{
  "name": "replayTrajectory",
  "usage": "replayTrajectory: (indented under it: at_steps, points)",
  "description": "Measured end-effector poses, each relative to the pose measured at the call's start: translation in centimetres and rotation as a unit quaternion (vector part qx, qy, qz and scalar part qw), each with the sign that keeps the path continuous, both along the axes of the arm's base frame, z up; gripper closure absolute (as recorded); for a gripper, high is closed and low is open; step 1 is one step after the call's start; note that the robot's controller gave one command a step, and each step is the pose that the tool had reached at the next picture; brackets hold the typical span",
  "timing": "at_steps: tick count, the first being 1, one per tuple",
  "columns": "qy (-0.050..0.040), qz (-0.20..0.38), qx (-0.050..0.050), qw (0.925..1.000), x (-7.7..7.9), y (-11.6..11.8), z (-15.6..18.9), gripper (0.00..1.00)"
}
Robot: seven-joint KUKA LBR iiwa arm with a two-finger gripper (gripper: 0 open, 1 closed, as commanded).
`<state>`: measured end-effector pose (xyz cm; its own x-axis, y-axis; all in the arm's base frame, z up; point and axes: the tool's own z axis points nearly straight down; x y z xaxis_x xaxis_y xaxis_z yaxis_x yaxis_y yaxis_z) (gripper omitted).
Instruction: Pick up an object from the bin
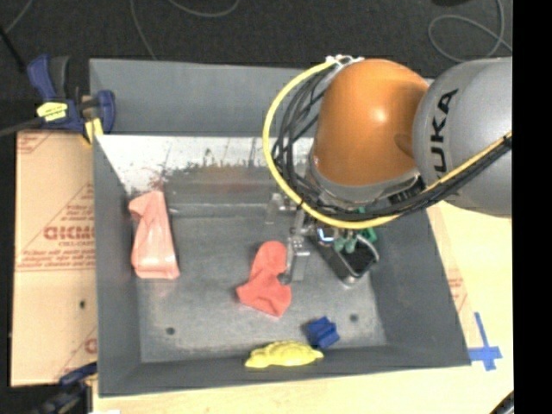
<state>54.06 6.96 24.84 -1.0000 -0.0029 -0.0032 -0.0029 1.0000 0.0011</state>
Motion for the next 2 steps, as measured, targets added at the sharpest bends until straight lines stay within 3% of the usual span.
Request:
replayTrajectory:
  at_steps: [1,2]
  points:
    - [-0.0013,0.063,-0.001,0.998,0.4,-0.6,-3.6,0.0]
    - [-0.0026,0.227,-0.001,0.9739,3.3,-1.2,-6.8,0.0]
